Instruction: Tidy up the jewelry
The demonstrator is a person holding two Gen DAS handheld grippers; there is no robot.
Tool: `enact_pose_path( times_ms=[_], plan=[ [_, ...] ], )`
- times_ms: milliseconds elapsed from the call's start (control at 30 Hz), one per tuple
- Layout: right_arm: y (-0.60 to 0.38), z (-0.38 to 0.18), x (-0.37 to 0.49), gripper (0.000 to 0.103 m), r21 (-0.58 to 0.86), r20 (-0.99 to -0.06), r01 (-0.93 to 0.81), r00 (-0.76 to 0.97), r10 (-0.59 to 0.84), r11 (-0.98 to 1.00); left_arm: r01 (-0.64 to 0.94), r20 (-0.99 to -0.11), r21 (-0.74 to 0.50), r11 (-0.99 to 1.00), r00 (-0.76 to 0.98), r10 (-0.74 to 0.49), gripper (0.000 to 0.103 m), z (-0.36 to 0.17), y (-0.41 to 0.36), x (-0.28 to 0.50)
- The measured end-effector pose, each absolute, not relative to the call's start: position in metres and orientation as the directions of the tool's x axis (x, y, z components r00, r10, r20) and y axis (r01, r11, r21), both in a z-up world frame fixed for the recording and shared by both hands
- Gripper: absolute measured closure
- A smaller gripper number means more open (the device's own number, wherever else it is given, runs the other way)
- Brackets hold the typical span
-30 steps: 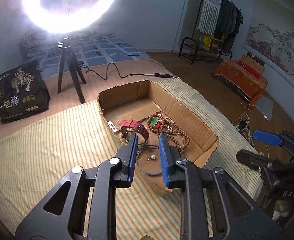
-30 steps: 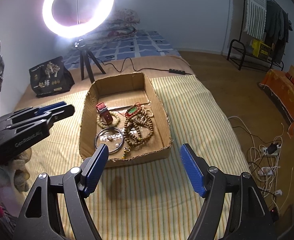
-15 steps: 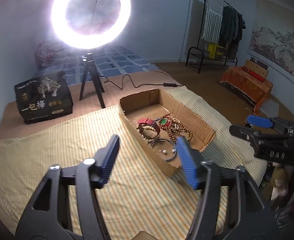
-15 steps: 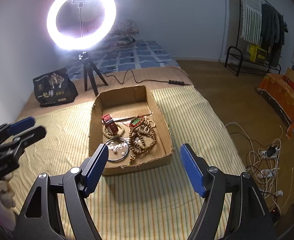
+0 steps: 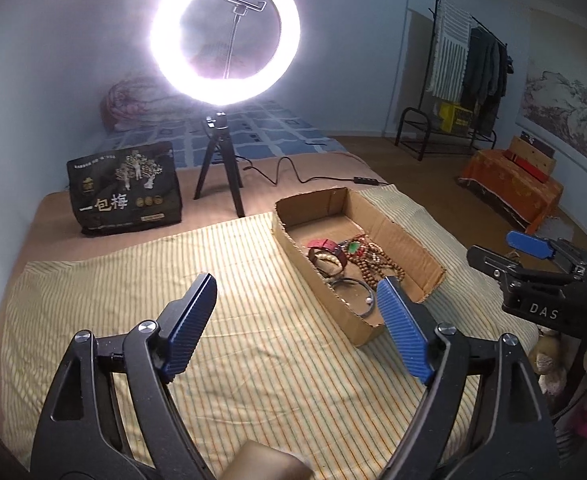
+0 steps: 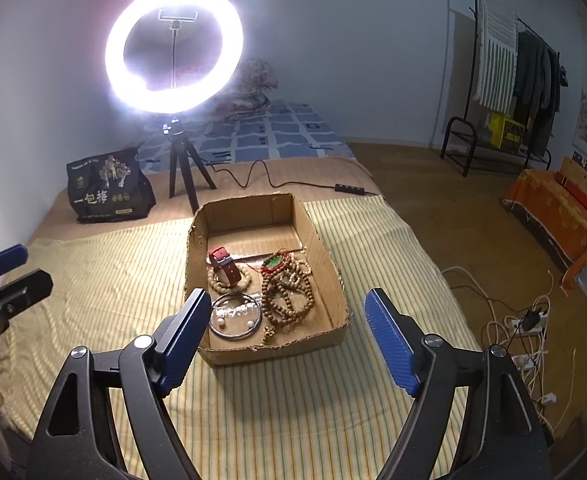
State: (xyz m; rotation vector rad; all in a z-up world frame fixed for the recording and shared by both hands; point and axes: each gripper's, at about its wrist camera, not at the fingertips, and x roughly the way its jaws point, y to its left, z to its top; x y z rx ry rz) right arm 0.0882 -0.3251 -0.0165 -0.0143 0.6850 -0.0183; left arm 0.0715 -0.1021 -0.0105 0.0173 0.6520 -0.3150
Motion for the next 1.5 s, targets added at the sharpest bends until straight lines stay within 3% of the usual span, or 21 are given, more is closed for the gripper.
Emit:
enact_pose_path(
  times_ms=[300, 433, 1500],
  plan=[
    [-0.3236, -0.0168, 0.0884, 0.024, -0.031, -0.614, 0.017, 0.789, -0.033, 0.999, 0.273, -0.605, -0.026, 0.962, 0.762, -0.233, 0.012, -0.0131, -0.1101, 0.0706],
    [-0.3221, -0.0174, 0.0897, 0.024, -0.032, -0.614, 0.013, 0.789, -0.03, 0.999, 0.261, -0.59, 0.01, 0.965, 0.781, -0.205, 0.001, -0.0128, -0.1121, 0.0681],
    [-0.3234, -0.0225, 0.094, 0.024, -0.029, -0.626, 0.028, 0.779, -0.04, 0.999, 0.24, -0.595, 0.017, 0.971, 0.783, -0.183, 0.001, -0.0137, -0.1118, 0.0703]
  ],
)
